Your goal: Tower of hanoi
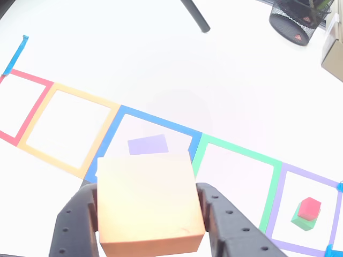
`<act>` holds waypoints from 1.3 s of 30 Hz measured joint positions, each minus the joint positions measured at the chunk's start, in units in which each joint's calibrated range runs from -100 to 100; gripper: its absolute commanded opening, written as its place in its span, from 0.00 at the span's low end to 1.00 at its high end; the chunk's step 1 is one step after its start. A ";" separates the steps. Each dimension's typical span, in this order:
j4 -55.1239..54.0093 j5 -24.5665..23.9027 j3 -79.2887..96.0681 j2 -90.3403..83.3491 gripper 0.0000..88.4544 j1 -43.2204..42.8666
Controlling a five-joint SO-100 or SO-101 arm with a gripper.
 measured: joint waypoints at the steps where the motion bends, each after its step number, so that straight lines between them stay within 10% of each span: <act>1: -1.85 0.00 2.66 -0.51 0.07 0.00; 17: -48.45 -0.36 44.62 8.70 0.07 -1.52; 39: -97.22 -0.36 52.77 42.13 0.07 -2.81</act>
